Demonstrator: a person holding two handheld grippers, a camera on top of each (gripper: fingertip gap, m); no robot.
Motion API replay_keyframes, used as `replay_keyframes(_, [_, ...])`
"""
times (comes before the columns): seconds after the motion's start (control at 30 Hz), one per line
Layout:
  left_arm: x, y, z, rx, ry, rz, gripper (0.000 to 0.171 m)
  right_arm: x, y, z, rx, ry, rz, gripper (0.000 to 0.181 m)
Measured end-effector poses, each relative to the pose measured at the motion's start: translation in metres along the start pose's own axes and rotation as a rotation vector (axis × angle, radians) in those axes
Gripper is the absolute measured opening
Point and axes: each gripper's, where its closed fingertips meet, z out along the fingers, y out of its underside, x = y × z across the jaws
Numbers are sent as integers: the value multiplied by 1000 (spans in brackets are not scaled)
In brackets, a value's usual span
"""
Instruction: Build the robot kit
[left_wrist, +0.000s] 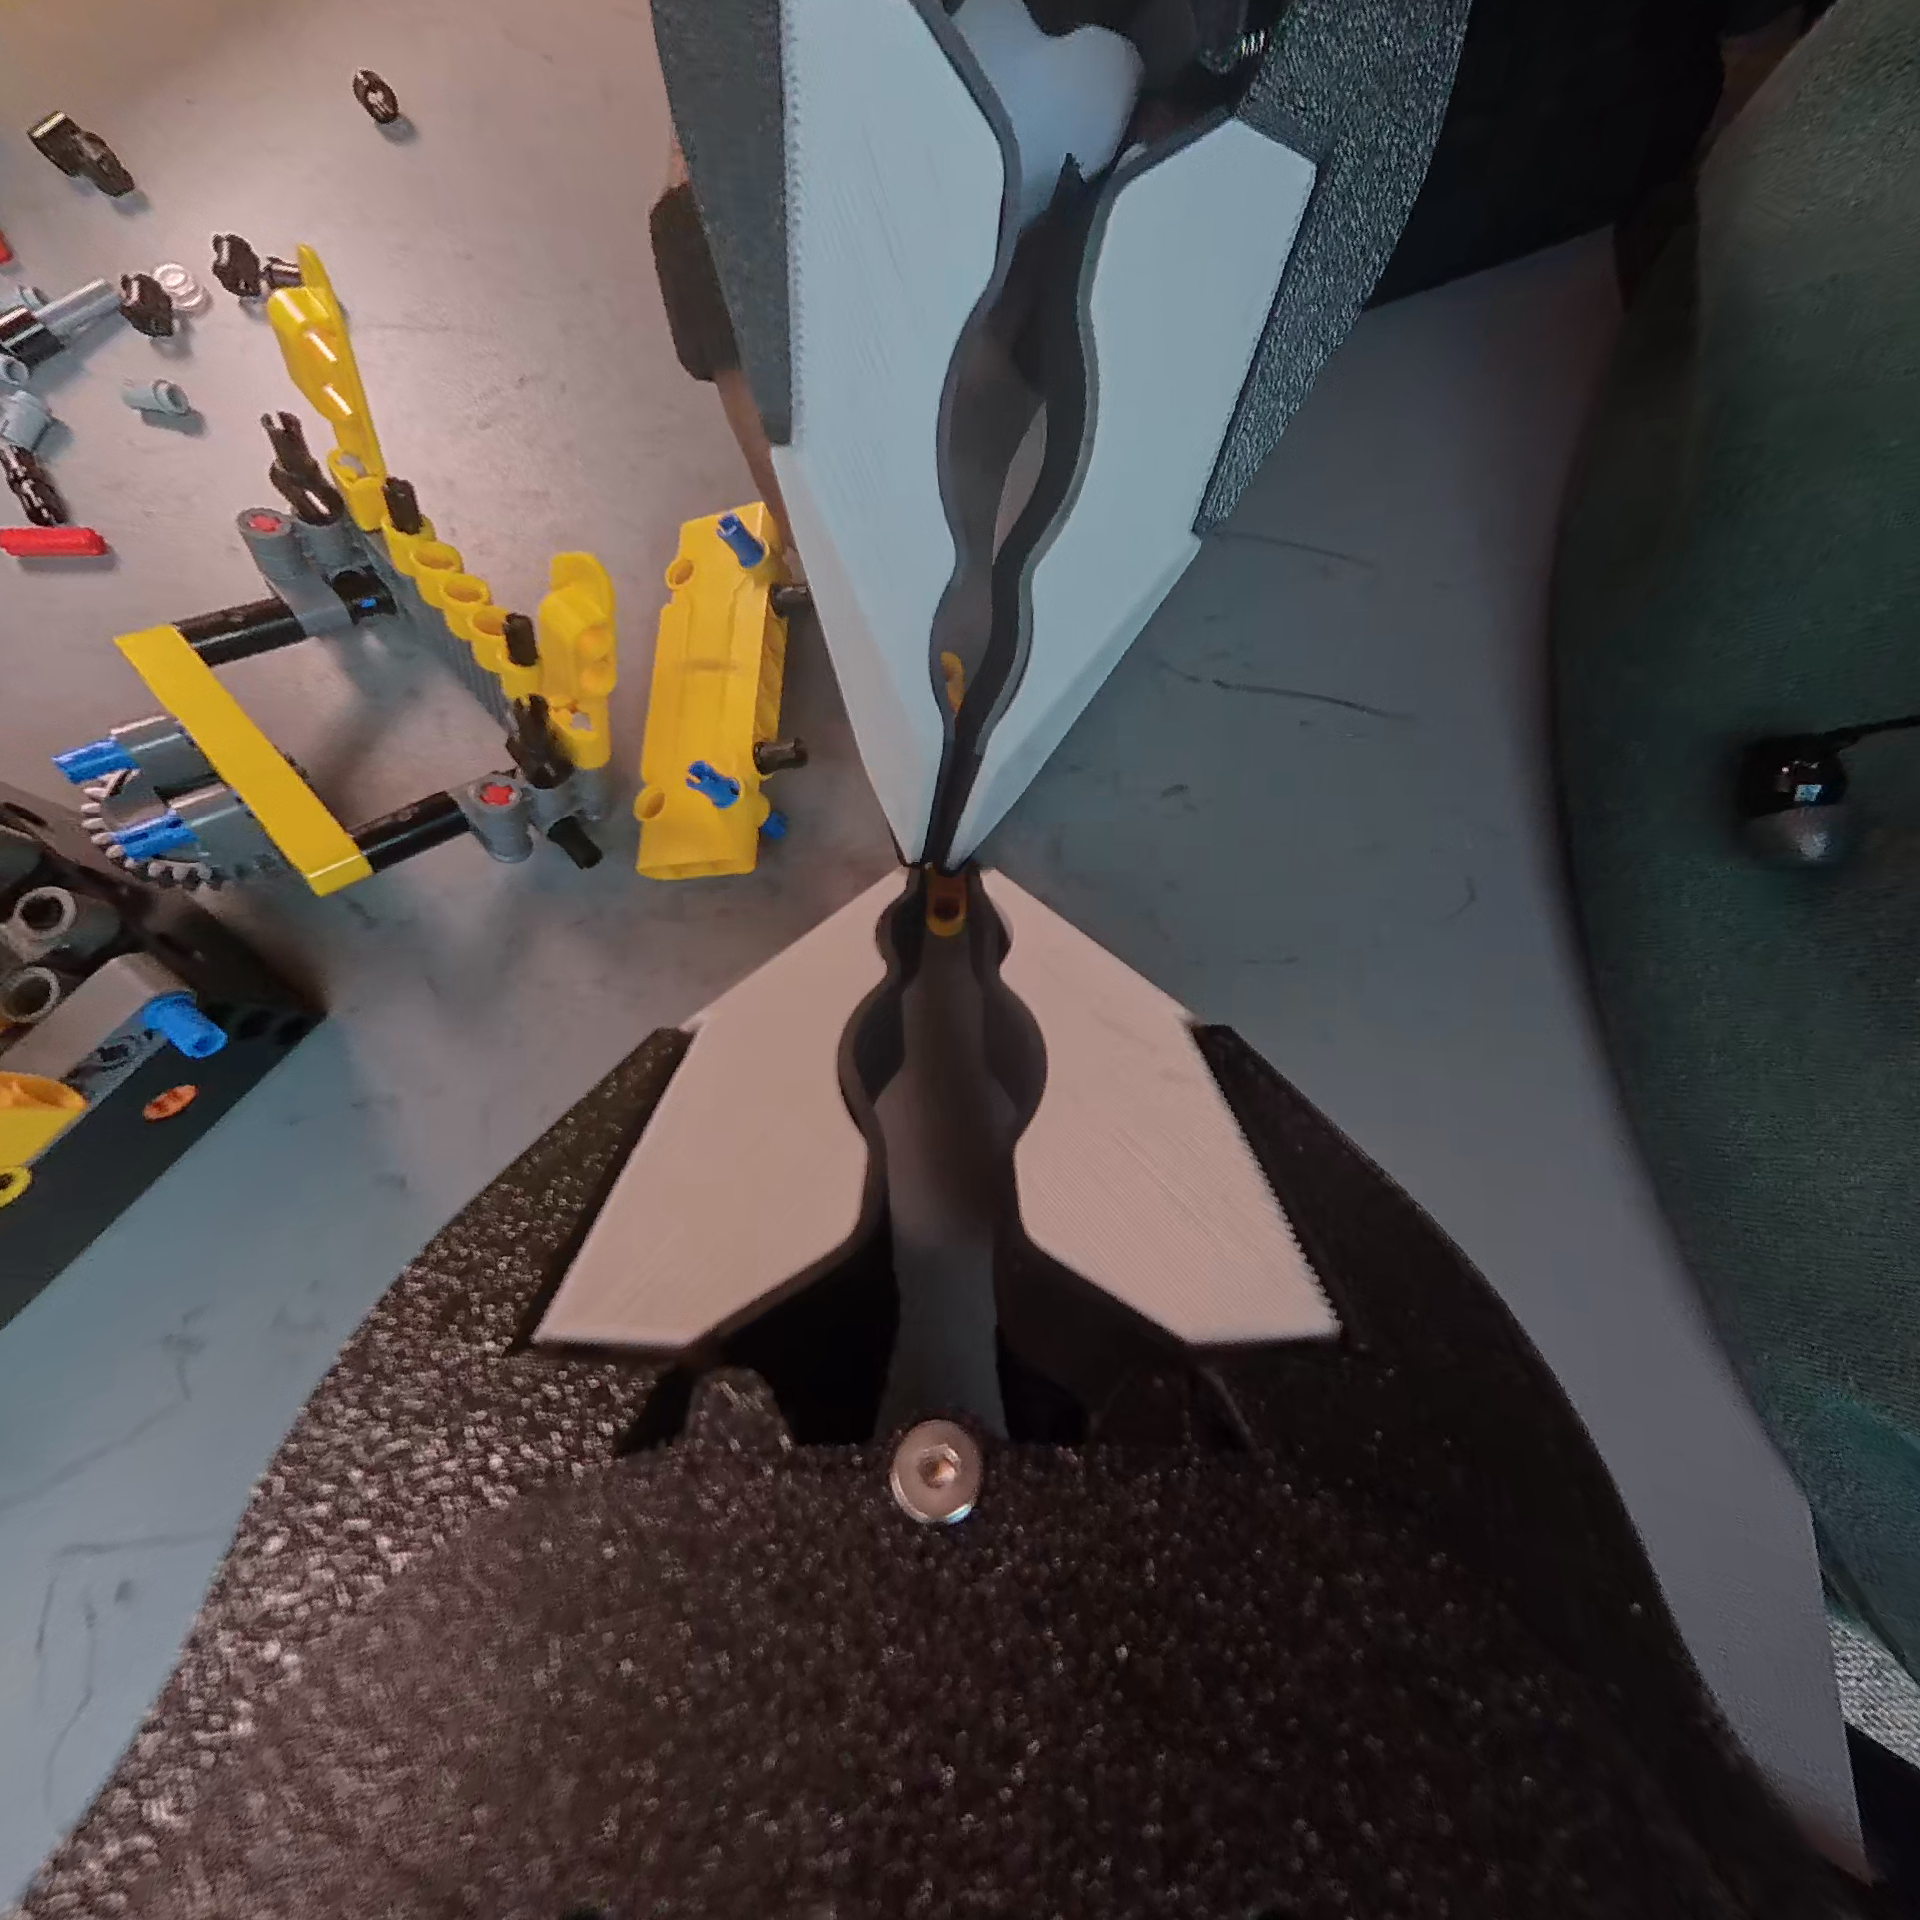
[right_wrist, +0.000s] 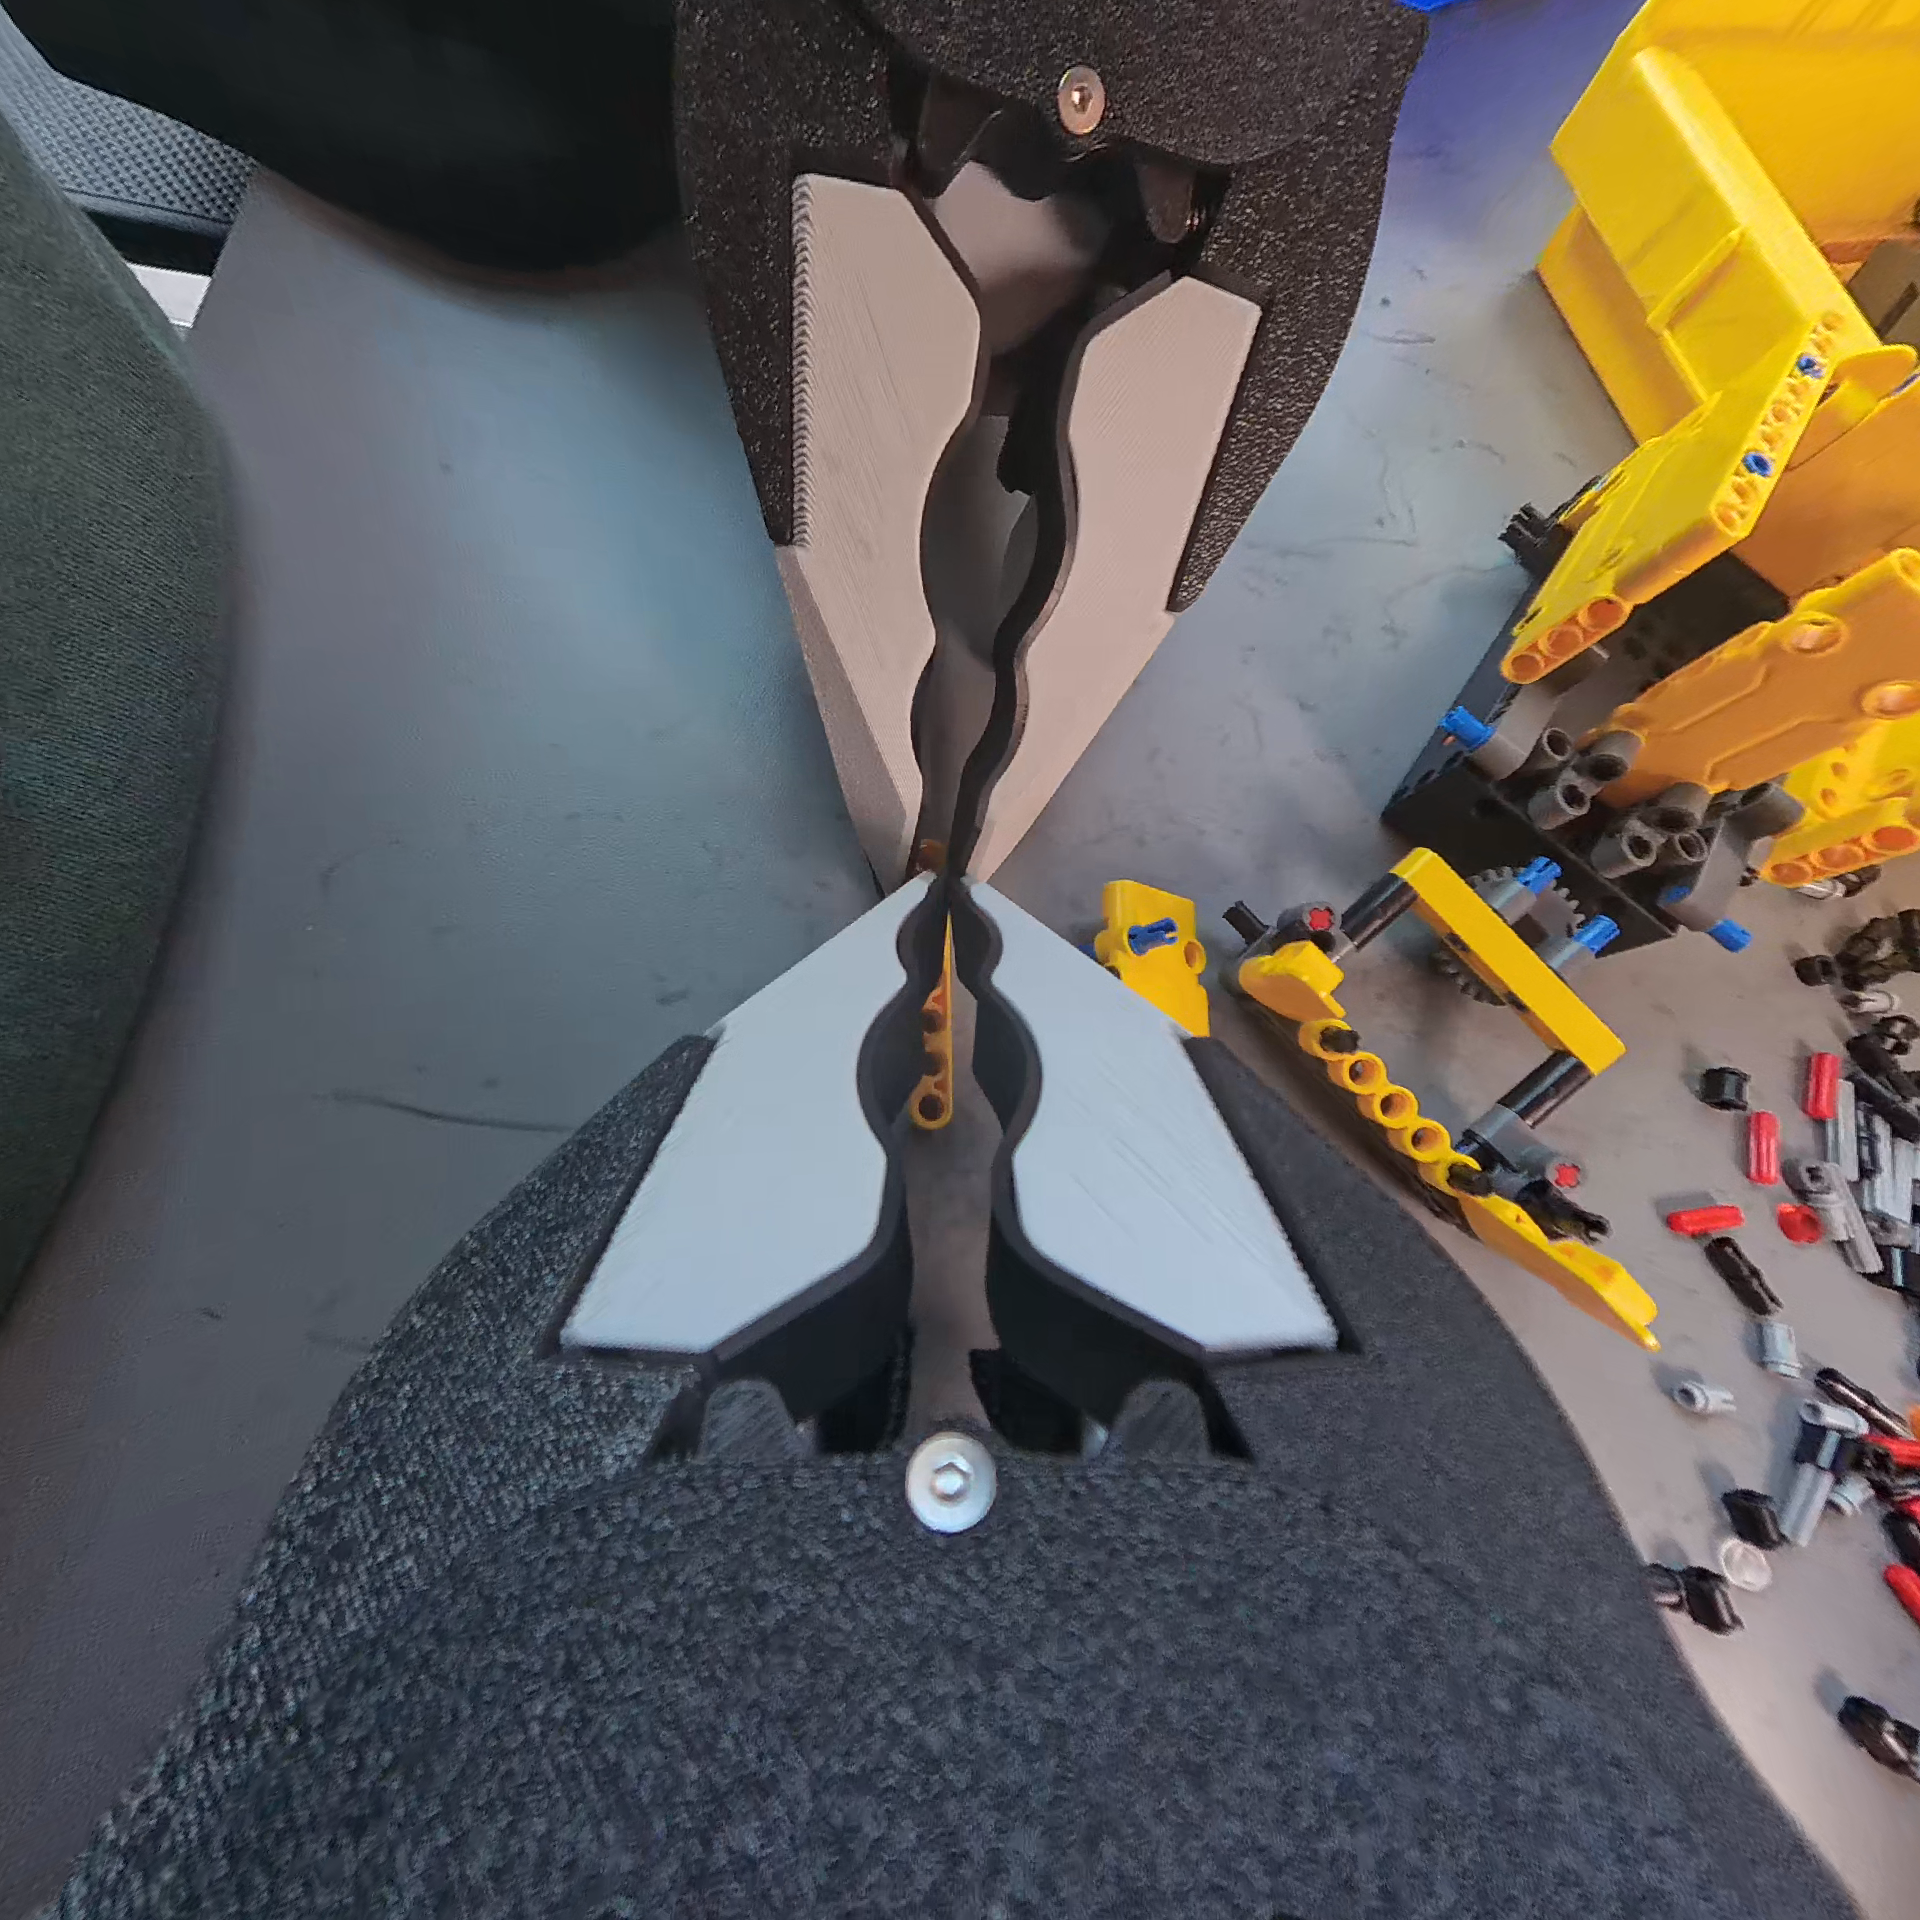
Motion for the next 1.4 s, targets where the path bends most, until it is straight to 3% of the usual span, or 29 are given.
replay_keyframes(0.3, [0, 0, 0, 0, 0, 2, 7, -2, -8, -3, 48, -5, 1, 0])
replay_keyframes(0.43, [-2, 0, -2, 6, -7, -6, 17, 1, -8, -10, 66, 7, 9, 4])
replay_keyframes(0.73, [-3, 2, -3, -3, -25, 9, 9, -3, 17, -30, -6, -33, 37, 15])
replay_keyframes(1.4, [-3, 2, -2, -1, -24, 8, 7, -1, 34, -26, -59, -54, 90, 7])
